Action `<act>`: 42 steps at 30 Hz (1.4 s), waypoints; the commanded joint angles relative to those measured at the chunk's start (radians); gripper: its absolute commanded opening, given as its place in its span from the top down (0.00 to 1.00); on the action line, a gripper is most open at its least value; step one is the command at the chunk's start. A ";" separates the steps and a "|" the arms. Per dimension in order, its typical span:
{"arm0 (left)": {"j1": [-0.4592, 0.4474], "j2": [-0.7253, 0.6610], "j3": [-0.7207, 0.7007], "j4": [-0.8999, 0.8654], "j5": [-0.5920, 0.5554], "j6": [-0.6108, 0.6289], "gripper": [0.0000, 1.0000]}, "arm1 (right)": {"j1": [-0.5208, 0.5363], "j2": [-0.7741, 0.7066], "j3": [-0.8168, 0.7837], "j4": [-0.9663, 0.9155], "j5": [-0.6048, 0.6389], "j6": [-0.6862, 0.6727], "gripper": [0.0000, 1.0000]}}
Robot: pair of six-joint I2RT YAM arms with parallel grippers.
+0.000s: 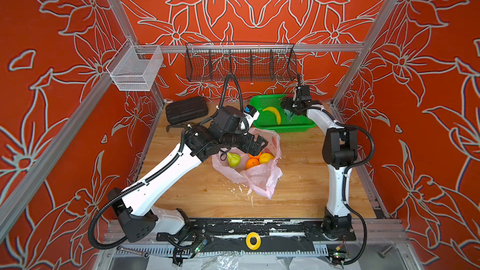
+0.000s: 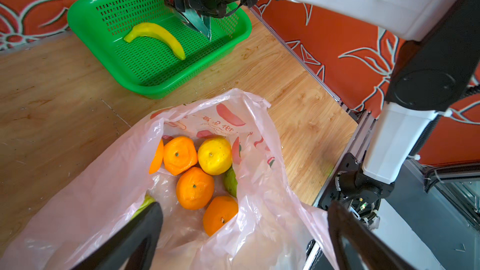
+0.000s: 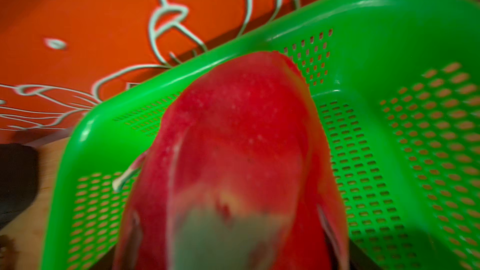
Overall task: Untie the knot of the plastic bag and take out the fruit
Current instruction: Place the fruit in the basket.
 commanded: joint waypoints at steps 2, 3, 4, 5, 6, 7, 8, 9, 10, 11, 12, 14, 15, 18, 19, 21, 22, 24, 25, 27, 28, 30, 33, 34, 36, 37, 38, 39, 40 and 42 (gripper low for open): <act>-0.009 -0.036 -0.024 -0.007 -0.038 0.024 0.02 | -0.013 0.070 0.068 -0.047 0.027 -0.031 0.49; -0.009 -0.040 -0.027 -0.010 -0.047 0.026 0.02 | -0.015 0.083 0.080 -0.058 0.030 -0.032 0.49; -0.008 -0.042 -0.032 -0.014 -0.055 0.029 0.02 | -0.016 0.100 0.090 -0.067 0.031 -0.035 0.49; -0.008 -0.045 -0.036 -0.018 -0.063 0.032 0.02 | -0.017 0.110 0.095 -0.072 0.030 -0.037 0.49; -0.008 -0.046 -0.039 -0.020 -0.071 0.032 0.02 | -0.019 0.120 0.097 -0.072 0.031 -0.039 0.49; -0.010 -0.051 -0.045 -0.021 -0.080 0.032 0.02 | -0.020 0.126 0.097 -0.073 0.032 -0.043 0.49; -0.010 -0.053 -0.051 -0.020 -0.085 0.033 0.02 | -0.021 0.134 0.099 -0.073 0.034 -0.048 0.48; -0.009 -0.058 -0.056 -0.017 -0.090 0.034 0.02 | -0.023 0.139 0.100 -0.074 0.035 -0.050 0.48; -0.008 -0.061 -0.060 -0.015 -0.098 0.032 0.02 | -0.024 0.146 0.103 -0.079 0.035 -0.050 0.47; -0.008 -0.065 -0.067 -0.012 -0.104 0.031 0.02 | -0.025 0.152 0.108 -0.086 0.033 -0.050 0.46; -0.009 -0.066 -0.068 -0.010 -0.110 0.031 0.02 | -0.026 0.156 0.112 -0.092 0.029 -0.050 0.44; -0.008 -0.069 -0.073 -0.009 -0.126 0.025 0.02 | -0.026 0.156 0.118 -0.099 0.015 -0.060 0.36; -0.008 -0.069 -0.074 -0.010 -0.131 0.023 0.02 | -0.026 0.152 0.119 -0.101 0.013 -0.060 0.30; -0.008 -0.073 -0.081 -0.012 -0.154 0.020 0.02 | -0.026 0.124 0.110 -0.103 0.007 -0.058 0.16; -0.008 -0.075 -0.084 -0.012 -0.162 0.019 0.02 | -0.026 0.111 0.105 -0.100 0.005 -0.060 0.13; -0.007 -0.078 -0.091 -0.014 -0.179 0.017 0.02 | -0.026 0.085 0.090 -0.094 0.005 -0.060 0.03; -0.008 -0.081 -0.094 -0.014 -0.190 0.014 0.02 | -0.026 0.070 0.084 -0.092 0.004 -0.061 0.03; -0.008 -0.088 -0.103 -0.016 -0.206 0.008 0.02 | -0.026 0.043 0.077 -0.091 0.000 -0.064 0.03; -0.008 -0.093 -0.109 -0.017 -0.213 0.004 0.02 | -0.026 0.025 0.069 -0.088 -0.005 -0.066 0.03; -0.008 -0.104 -0.121 -0.018 -0.224 -0.001 0.03 | -0.026 -0.016 0.047 -0.072 -0.021 -0.064 0.03; -0.008 -0.110 -0.130 -0.017 -0.231 -0.005 0.03 | -0.026 -0.042 0.033 -0.064 -0.033 -0.061 0.03; -0.006 -0.120 -0.140 -0.022 -0.241 -0.012 0.02 | -0.025 -0.102 0.001 -0.044 -0.055 -0.056 0.03; -0.003 -0.125 -0.149 -0.039 -0.246 -0.028 0.02 | -0.022 -0.212 -0.082 0.014 -0.087 -0.042 0.03; -0.002 -0.128 -0.154 -0.048 -0.245 -0.036 0.03 | -0.021 -0.255 -0.113 0.033 -0.100 -0.036 0.03; -0.002 -0.136 -0.172 -0.052 -0.235 -0.061 0.02 | -0.020 -0.341 -0.179 0.059 -0.133 -0.016 0.03; 0.000 -0.144 -0.191 -0.049 -0.224 -0.085 0.02 | -0.017 -0.391 -0.219 0.072 -0.156 -0.006 0.03; -0.001 -0.153 -0.210 -0.047 -0.208 -0.113 0.01 | -0.009 -0.445 -0.262 0.089 -0.179 -0.002 0.05; 0.000 -0.160 -0.225 -0.045 -0.196 -0.138 0.01 | 0.001 -0.493 -0.299 0.098 -0.194 -0.006 0.05; 0.000 -0.170 -0.245 -0.044 -0.191 -0.171 0.01 | 0.015 -0.547 -0.342 0.102 -0.214 -0.018 0.06; 0.001 -0.188 -0.272 -0.060 -0.209 -0.227 0.00 | 0.046 -0.648 -0.415 0.103 -0.246 -0.042 0.07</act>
